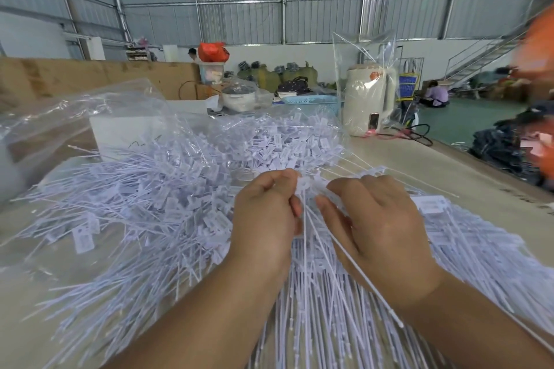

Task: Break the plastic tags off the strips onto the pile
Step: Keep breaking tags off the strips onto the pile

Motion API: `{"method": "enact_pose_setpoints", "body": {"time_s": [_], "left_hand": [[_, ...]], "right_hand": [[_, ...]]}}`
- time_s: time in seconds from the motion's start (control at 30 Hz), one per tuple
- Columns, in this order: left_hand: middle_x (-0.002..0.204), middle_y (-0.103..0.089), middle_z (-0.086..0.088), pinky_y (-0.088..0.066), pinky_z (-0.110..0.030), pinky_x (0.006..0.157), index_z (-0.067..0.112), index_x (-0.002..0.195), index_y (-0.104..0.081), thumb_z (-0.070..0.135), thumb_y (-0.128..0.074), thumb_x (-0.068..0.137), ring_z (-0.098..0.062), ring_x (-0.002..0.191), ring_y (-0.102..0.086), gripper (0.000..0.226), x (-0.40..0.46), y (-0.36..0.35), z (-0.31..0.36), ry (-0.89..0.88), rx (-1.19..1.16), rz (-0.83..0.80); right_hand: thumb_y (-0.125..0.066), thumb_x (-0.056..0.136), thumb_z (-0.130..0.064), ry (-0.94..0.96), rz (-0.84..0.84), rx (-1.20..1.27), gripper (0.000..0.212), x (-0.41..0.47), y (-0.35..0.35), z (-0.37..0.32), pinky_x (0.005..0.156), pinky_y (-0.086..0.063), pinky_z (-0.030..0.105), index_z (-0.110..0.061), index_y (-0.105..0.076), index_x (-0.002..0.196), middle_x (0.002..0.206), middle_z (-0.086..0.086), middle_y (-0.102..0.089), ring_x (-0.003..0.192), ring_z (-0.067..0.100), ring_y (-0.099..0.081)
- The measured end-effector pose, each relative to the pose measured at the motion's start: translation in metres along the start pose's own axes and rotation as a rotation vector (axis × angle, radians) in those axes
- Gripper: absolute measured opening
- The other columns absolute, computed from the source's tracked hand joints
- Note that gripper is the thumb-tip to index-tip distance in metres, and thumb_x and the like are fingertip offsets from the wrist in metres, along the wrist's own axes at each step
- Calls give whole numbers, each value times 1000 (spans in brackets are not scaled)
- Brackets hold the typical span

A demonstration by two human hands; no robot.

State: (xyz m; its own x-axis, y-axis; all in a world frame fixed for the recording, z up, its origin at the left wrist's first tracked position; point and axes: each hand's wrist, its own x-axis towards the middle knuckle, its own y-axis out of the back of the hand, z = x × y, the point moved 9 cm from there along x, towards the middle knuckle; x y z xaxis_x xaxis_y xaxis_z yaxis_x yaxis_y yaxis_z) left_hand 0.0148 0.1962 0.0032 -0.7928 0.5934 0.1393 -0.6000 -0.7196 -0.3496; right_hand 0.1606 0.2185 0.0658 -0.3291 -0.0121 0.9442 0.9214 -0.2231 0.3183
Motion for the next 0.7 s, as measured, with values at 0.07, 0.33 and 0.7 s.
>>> {"method": "enact_pose_setpoints", "body": {"time_s": [0.07,0.33,0.7], "left_hand": [[44,-48,6,-31,-14,35,24,79,-76,11,-57,95,-7,35,-38,28,5,12,4,17,-36,51],[43,-45,5,-25,-12,33,18,82,-72,15,-60,94,-5,33,-33,17,7,10,10,90,69,-84],[42,-40,4,-28,-18,39,24,72,-75,20,-63,90,-8,37,-33,22,-12,-17,9,6,208,-317]], "right_hand": [[-55,92,-17,4,24,34,17,2,9,-2,64,-30,29,-2,-64,86,64,5,-54,65,17,-40],[-49,95,-32,-151,-109,185,30,4,8,19,67,-37,25,-6,-62,101,76,-1,-58,72,12,-48],[-44,91,-54,-252,-250,392,27,4,4,24,61,-49,26,-37,-43,113,80,-12,-61,73,2,-59]]}}
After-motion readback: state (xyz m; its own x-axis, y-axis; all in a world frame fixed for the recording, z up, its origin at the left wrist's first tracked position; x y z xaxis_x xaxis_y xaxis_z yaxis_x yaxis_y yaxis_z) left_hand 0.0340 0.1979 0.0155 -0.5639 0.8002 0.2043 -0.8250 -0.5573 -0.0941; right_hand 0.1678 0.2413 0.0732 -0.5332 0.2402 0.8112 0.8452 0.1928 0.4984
